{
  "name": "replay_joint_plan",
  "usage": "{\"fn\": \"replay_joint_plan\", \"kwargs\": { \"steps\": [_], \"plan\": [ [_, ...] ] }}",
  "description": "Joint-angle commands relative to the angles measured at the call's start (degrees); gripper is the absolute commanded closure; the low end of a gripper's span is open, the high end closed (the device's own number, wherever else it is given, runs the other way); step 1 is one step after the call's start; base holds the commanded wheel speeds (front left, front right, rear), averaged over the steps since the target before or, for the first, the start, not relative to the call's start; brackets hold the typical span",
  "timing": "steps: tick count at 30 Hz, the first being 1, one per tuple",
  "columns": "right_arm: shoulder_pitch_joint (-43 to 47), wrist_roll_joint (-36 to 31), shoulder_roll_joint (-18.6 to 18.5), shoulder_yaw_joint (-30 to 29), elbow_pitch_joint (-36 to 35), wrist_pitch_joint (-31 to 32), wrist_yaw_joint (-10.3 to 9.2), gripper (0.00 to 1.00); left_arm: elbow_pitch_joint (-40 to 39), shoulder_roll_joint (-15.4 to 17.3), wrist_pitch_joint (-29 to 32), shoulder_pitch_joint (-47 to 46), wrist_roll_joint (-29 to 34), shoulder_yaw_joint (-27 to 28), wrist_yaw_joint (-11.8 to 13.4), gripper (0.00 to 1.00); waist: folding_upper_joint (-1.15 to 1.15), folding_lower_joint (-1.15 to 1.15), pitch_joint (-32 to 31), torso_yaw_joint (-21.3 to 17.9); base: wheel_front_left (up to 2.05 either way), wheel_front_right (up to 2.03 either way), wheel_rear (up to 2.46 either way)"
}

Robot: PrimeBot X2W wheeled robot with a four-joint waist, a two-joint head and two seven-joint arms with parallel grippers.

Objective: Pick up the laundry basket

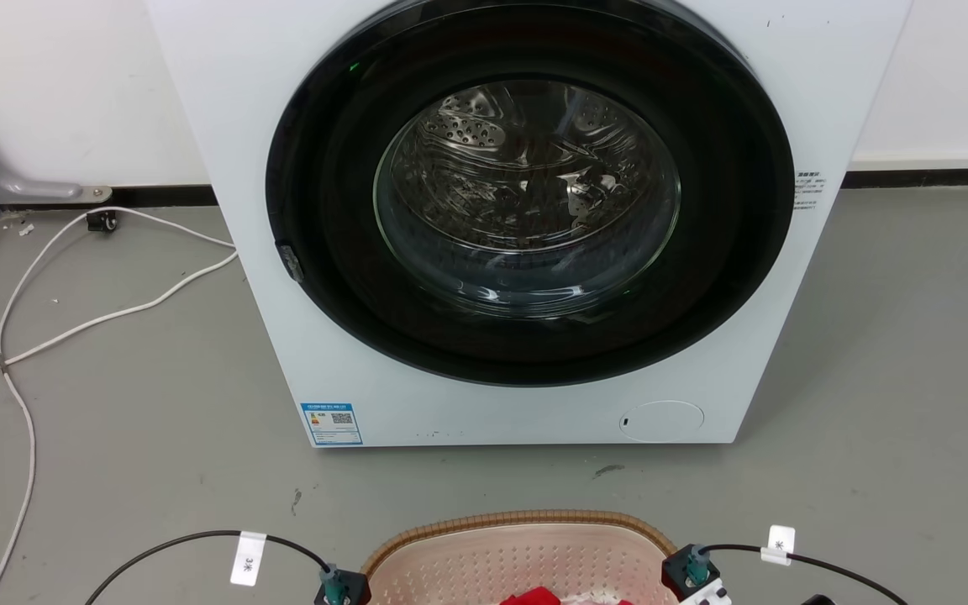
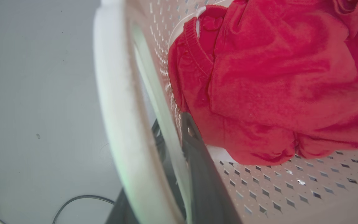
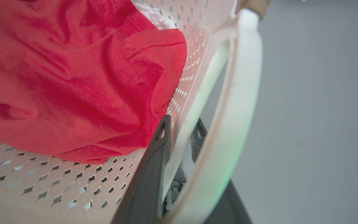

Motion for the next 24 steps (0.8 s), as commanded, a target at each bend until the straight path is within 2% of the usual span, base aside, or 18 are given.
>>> {"fn": "replay_joint_plan", "kwargs": {
  "steps": [1,24],
  "plan": [
    [0.0,0.2,1.2,1.2,-0.5,-0.3,0.78,1.00,-0.9,-1.1,-0.8,-1.4,-0.3,-0.6,-0.7,1.00,0.00,0.00,0.1,0.0,0.00,0.00,0.00],
    [-0.7,4.6,1.3,5.5,0.6,-1.1,0.78,1.00,-0.3,-0.8,-1.9,-2.3,-4.2,-4.7,-0.7,1.00,0.00,0.00,0.1,0.2,0.00,0.00,0.00]
  ]
}}
